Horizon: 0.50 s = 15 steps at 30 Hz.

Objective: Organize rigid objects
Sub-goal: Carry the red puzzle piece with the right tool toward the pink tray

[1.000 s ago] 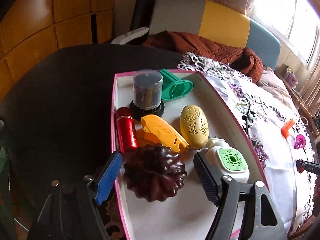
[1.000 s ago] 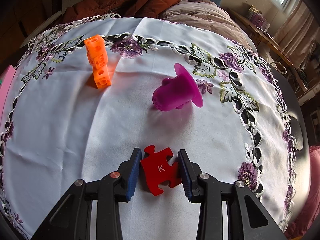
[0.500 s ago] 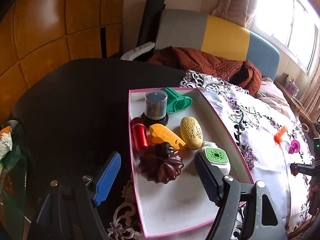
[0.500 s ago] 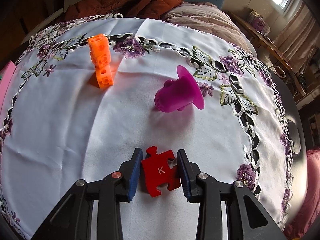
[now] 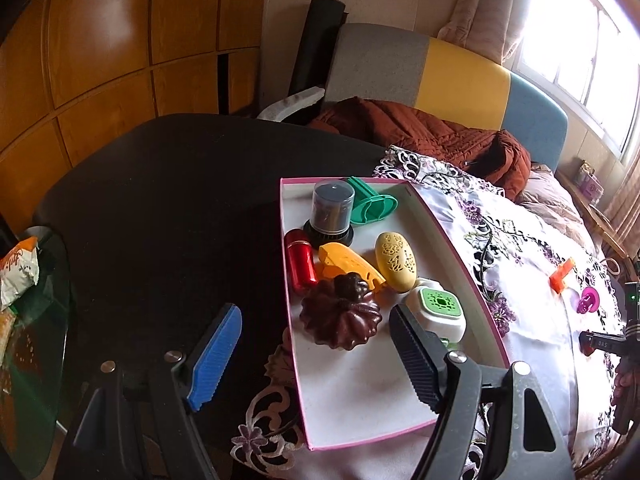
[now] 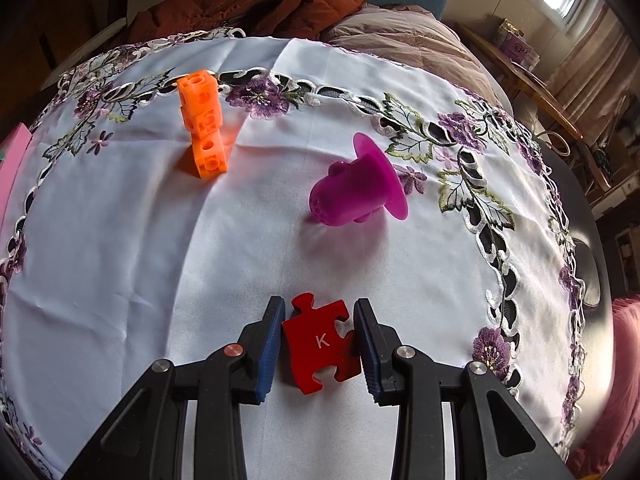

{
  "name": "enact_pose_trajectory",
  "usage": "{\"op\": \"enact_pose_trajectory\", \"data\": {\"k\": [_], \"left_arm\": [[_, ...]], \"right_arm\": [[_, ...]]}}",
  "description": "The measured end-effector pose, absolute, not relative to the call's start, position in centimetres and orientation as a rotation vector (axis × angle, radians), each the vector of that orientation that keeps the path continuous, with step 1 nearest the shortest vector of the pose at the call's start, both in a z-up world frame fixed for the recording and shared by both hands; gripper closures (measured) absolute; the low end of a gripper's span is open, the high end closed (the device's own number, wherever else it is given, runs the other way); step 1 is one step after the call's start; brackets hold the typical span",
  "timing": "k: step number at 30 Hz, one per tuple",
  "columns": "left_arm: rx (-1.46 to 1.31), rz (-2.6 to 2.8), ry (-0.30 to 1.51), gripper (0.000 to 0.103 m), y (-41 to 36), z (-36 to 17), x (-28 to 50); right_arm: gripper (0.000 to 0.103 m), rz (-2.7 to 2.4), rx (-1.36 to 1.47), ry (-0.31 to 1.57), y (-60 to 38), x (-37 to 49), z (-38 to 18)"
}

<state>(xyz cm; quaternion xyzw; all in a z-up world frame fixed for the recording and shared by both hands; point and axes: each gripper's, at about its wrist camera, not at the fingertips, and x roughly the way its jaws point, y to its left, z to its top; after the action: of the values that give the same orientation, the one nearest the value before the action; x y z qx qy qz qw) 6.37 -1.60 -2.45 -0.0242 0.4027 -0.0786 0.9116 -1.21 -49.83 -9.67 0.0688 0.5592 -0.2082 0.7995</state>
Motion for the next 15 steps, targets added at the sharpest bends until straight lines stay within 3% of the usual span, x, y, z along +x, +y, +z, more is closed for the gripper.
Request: {"op": "enact_pose_trajectory", "data": {"k": [15], "left_arm": [[-0.082, -0.147, 0.821, 0.025, 0.0, -2.2, 6.1]], "right_arm": [[0.067, -0.163, 0.089, 1.041, -39.1, 1.3, -4.2]]}}
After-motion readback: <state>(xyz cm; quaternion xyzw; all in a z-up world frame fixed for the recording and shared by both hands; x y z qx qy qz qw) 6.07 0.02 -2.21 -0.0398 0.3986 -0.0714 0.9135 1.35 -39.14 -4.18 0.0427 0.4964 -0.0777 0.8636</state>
